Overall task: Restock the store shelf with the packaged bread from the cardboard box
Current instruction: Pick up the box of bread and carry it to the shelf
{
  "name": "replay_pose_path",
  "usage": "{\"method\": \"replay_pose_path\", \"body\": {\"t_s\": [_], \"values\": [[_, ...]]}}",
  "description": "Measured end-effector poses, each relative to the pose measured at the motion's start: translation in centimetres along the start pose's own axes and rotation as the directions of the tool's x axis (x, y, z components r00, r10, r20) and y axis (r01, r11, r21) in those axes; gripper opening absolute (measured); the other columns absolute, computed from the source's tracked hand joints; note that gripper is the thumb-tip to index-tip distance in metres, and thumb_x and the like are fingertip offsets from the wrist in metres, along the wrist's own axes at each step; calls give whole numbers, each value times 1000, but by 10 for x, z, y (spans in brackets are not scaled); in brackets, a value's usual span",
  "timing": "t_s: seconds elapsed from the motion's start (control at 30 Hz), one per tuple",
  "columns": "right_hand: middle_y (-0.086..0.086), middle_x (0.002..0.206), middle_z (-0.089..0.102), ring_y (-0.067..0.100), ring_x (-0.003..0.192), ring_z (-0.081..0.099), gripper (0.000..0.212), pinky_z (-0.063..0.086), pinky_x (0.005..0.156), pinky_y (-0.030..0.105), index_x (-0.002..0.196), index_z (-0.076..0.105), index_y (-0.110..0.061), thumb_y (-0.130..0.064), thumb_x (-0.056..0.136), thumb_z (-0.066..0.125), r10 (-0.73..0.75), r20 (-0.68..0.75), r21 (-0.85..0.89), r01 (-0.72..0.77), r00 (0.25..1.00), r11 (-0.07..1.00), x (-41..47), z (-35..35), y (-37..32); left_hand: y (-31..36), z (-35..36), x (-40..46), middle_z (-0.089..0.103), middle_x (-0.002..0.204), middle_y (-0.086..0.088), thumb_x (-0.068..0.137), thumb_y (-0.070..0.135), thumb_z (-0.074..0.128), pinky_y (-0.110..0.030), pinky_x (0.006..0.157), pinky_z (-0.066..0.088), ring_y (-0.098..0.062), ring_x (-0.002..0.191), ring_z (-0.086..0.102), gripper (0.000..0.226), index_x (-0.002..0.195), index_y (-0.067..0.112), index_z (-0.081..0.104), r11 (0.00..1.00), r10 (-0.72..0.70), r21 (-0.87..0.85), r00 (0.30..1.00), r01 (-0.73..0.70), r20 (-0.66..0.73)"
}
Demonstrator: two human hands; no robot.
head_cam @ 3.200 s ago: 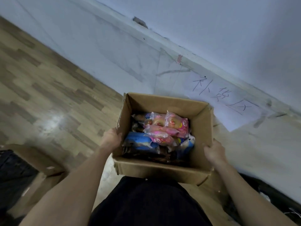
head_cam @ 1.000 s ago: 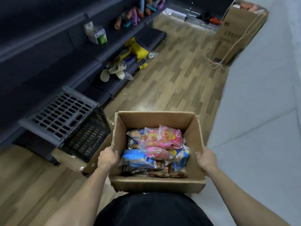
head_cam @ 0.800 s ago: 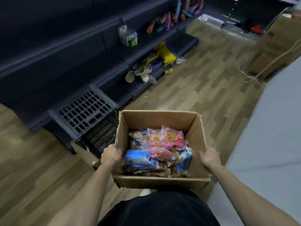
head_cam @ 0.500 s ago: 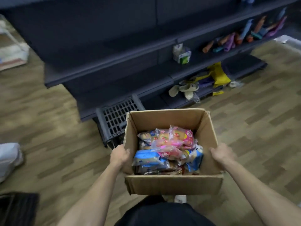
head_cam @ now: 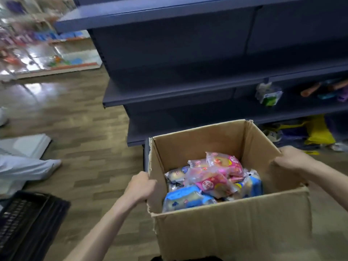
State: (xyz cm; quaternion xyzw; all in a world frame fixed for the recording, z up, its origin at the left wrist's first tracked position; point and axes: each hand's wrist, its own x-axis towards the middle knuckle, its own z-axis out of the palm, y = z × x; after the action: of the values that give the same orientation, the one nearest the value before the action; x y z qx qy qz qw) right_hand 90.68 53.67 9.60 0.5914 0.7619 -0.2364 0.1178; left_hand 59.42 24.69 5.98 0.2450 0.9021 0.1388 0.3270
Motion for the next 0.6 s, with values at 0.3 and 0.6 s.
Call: {"method": "replay_pose_path", "body": {"t_s": [0.3, 0.6], "values": [[9, 94, 66, 27, 85, 61, 16, 45, 68, 31, 105, 68, -16, -23, 90, 66, -99, -33, 2, 99, 995, 995, 50, -46, -76, 34, -64, 49, 61, 92, -9, 97, 31, 54, -32, 66, 38, -34, 95, 62, 30, 72, 16, 49, 1000, 23, 2, 996, -23, -87], [15, 109, 69, 35, 105, 63, 23, 48, 78, 36, 108, 69, -12, -28, 93, 63, -156, -24, 50, 158, 987, 986, 122, -42, -149, 38, -115, 130, 65, 92, -13, 98, 34, 54, -35, 74, 44, -34, 92, 59, 29, 75, 17, 54, 999, -37, -2, 984, 37, -173]]}}
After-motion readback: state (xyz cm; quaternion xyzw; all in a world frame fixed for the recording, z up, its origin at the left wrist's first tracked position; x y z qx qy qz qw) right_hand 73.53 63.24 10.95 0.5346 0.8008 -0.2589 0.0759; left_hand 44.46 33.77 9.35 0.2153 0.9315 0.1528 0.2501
